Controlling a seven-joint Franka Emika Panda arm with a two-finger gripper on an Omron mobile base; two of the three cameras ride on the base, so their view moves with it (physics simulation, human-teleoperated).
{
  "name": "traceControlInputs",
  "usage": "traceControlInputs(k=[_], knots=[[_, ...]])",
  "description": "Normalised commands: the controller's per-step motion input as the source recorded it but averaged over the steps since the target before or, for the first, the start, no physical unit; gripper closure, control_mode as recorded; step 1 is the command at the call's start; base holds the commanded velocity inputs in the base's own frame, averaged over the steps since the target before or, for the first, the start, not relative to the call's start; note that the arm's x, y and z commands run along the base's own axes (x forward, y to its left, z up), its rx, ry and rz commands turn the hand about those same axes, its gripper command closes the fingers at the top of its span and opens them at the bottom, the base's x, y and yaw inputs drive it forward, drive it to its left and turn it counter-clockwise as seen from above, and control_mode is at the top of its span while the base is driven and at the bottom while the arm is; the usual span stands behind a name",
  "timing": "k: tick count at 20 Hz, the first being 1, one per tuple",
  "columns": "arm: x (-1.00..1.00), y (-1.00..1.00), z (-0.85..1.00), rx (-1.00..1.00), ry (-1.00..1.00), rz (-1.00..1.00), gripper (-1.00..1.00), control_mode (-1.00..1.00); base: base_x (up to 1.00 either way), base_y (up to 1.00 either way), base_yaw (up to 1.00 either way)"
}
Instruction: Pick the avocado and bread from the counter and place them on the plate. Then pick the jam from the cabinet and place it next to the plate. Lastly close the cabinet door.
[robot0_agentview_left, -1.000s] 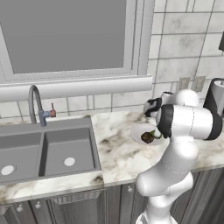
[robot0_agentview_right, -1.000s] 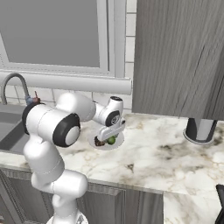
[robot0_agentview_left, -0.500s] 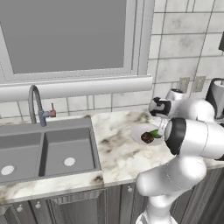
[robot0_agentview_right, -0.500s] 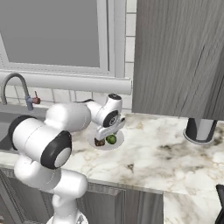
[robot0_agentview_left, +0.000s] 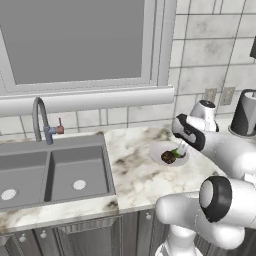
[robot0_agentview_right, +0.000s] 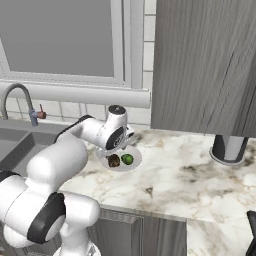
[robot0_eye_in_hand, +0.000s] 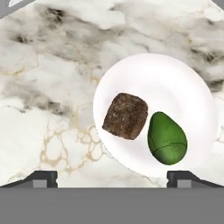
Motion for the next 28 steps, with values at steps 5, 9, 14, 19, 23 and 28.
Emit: traceControlInputs(k=[5, 9, 14, 19, 23, 28], knots=[[-0.47, 0.30, 0.30, 0.00, -0.06, -0.15, -1.00, -1.00, 0.00, 0.00, 0.00], [-0.47, 0.32, 0.31, 0.00, -0.06, -0.19, -1.00, -1.00, 0.00, 0.00, 0.00], [-0.48, 0.21, 0.36, 0.00, -0.03, -0.16, -1.00, -1.00, 0.00, 0.00, 0.00], [-0.49, 0.18, 0.35, 0.01, 0.00, -0.10, -1.00, -1.00, 0.00, 0.00, 0.00], [-0.52, 0.18, 0.42, 0.02, 0.00, -0.05, -1.00, -1.00, 0.00, 0.00, 0.00], [-0.56, 0.22, 0.39, 0.01, 0.00, -0.04, -1.00, -1.00, 0.00, 0.00, 0.00]])
